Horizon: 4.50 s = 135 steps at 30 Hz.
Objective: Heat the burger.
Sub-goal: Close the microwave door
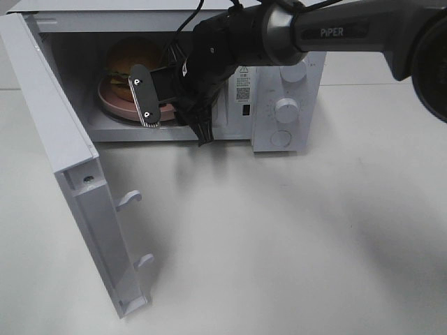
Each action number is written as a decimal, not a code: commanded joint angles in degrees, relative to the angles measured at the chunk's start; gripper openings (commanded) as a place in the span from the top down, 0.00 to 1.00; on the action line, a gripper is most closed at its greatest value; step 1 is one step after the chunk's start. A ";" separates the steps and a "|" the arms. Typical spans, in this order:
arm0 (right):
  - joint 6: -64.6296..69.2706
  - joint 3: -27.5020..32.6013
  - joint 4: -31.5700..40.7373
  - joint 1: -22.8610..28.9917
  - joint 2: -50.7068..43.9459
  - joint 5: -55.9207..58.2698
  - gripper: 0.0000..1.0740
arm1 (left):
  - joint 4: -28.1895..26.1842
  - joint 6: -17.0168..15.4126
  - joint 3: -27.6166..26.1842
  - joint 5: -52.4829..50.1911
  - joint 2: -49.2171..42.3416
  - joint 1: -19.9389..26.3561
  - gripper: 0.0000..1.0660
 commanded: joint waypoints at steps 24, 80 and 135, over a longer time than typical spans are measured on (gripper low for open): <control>2.18 24.29 -1.60 0.06 -16.21 -15.70 0.29 | -0.06 -0.06 0.11 -0.23 -0.23 -0.11 0.06; 76.43 60.22 -1.55 0.06 -59.42 9.11 0.29 | -0.06 -0.06 0.11 -0.23 -0.23 -0.11 0.06; 79.53 75.11 3.04 -31.46 -118.09 33.35 0.29 | -0.06 -0.06 0.11 -0.23 -0.23 -0.11 0.06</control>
